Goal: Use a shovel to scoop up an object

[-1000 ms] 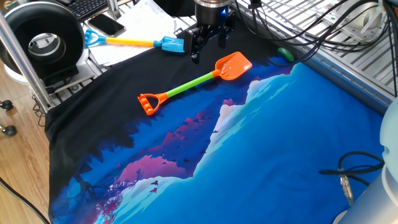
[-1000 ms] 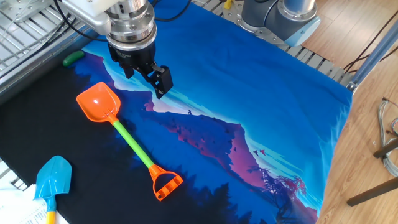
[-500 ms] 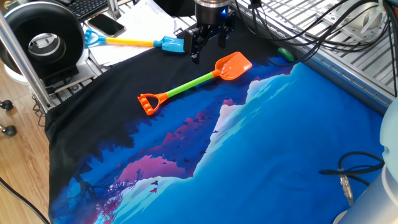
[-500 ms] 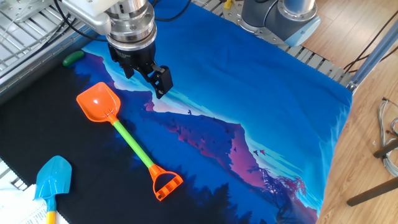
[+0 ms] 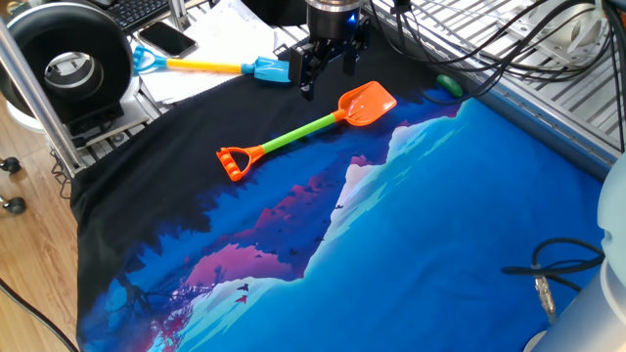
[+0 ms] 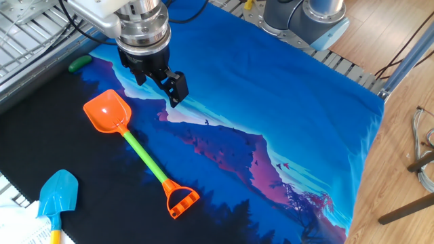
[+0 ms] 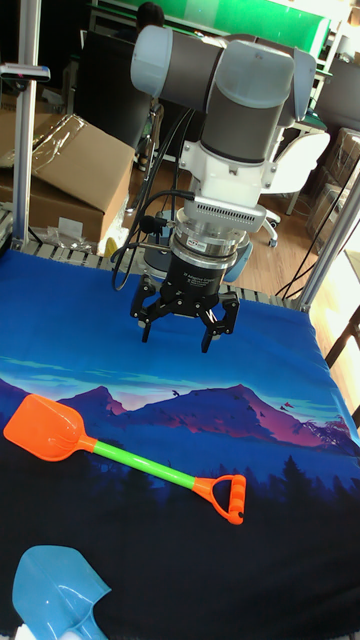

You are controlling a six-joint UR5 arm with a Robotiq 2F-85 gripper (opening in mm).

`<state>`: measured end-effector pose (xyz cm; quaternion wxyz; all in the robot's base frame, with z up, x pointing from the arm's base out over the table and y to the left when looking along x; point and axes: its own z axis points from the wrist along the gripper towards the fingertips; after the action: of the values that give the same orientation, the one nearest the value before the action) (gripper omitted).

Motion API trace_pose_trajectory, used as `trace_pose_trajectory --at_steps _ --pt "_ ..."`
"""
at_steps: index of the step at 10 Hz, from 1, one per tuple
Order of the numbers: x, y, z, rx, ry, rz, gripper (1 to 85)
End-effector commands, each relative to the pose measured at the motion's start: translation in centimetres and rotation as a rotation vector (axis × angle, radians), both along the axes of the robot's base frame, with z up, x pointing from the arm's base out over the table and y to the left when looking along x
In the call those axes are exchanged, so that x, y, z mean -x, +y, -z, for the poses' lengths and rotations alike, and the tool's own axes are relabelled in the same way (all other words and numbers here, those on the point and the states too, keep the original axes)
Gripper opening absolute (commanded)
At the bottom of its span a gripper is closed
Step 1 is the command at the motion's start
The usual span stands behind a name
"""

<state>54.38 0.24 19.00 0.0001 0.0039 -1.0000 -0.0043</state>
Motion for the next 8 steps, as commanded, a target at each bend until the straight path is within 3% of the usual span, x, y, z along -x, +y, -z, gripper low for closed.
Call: trace_pose_trajectory --at_steps 1,3,5,8 --pt "-4.9 -0.4 -0.4 0.022 -0.19 0.037 2.3" --pt "-5.1 -0.5 -0.1 0.063 -0.216 0.035 2.3" --pt "-5.0 -0.2 0.0 0.05 -0.208 0.038 2.3" --pt "-4.0 1.2 -0.1 0.0 -0.173 0.022 2.0"
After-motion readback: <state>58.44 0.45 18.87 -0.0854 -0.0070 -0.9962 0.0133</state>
